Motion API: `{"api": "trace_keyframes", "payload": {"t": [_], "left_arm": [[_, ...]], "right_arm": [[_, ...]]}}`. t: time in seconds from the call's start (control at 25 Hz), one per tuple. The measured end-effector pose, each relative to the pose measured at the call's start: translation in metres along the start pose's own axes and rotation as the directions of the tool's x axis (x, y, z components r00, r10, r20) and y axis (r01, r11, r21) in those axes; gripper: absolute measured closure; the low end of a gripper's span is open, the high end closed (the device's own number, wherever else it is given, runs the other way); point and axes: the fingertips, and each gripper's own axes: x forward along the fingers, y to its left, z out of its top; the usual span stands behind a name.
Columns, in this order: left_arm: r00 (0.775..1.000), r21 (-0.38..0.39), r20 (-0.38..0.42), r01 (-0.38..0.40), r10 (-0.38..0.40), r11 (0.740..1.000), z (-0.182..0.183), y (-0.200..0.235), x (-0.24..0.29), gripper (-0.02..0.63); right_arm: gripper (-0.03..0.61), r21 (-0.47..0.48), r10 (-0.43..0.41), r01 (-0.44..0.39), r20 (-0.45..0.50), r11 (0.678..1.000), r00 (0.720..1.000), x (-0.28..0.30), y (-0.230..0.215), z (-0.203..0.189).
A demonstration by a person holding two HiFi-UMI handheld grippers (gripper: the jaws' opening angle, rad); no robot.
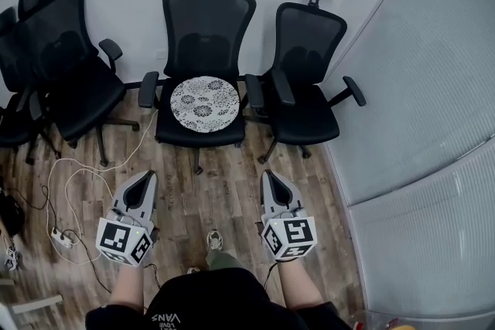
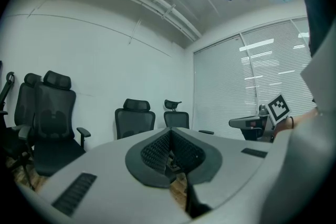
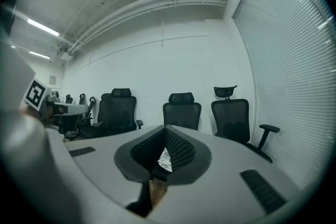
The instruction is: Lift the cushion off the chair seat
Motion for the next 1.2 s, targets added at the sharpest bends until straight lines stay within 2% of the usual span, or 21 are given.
{"api": "trace_keyframes", "payload": {"t": [0.72, 1.2], "left_arm": [[0.997, 0.008, -0.007, -0.071, 0.071, 0.997, 0.009, 0.033, 0.127, 0.603], [0.996, -0.016, -0.043, -0.074, 0.073, 0.997, 0.004, 0.071, 0.174, 0.603]], "right_arm": [[0.560, -0.004, 0.074, -0.074, -0.011, 0.997, 0.997, 0.123, -0.076, 0.011], [0.560, 0.020, 0.068, -0.068, -0.050, 0.998, 0.996, 0.179, -0.087, 0.005]]}}
